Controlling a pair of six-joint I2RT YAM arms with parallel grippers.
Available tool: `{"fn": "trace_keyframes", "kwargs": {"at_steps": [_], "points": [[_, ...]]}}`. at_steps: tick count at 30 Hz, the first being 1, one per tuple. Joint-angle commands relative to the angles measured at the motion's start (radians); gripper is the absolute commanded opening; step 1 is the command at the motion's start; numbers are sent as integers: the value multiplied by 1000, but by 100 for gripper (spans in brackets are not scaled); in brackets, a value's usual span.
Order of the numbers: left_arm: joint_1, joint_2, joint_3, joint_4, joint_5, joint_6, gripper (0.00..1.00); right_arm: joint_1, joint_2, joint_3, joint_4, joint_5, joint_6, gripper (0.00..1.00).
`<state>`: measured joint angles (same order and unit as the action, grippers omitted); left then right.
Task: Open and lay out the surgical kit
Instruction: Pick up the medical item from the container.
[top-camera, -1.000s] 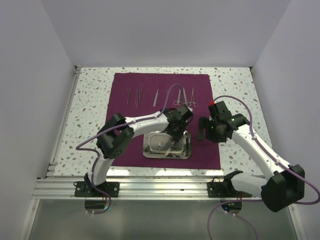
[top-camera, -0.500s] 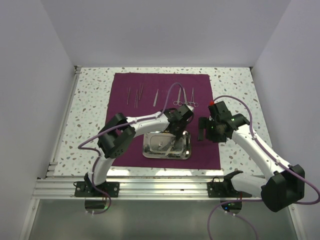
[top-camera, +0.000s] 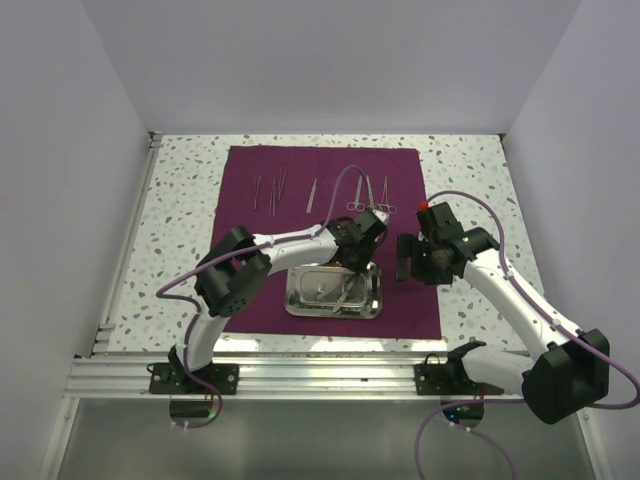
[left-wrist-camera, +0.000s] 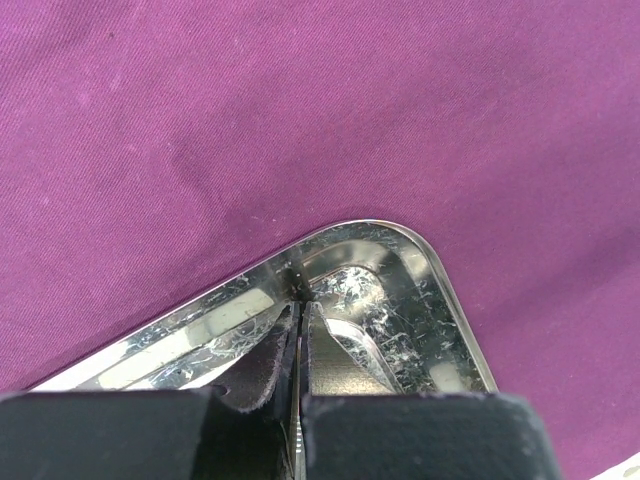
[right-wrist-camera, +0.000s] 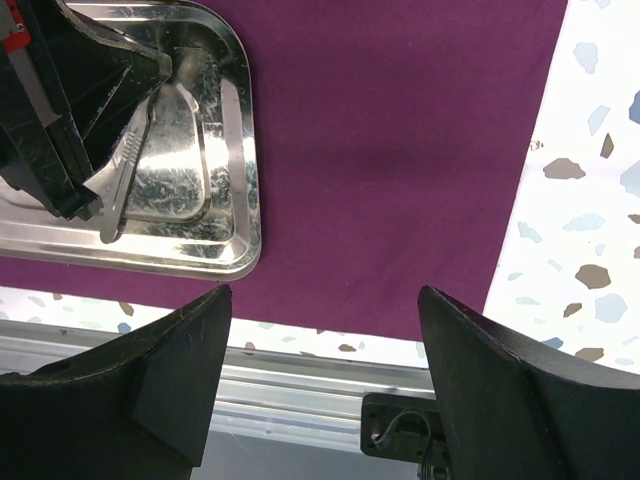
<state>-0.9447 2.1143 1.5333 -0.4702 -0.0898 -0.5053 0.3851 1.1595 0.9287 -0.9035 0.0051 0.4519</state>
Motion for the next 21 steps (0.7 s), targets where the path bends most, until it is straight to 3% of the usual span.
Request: {"fn": "trace_keyframes", "kwargs": {"at_steps": [1, 11, 21], "points": [[-3, 33, -35, -119, -14, 13, 0, 3, 3, -10, 26, -14, -12, 79], [40, -48, 230, -298, -71, 89, 0, 3, -4, -10, 26, -16, -13, 79], [193, -17, 458, -355, -88, 166, 0, 5, 0, -8, 22, -19, -15, 79]]}}
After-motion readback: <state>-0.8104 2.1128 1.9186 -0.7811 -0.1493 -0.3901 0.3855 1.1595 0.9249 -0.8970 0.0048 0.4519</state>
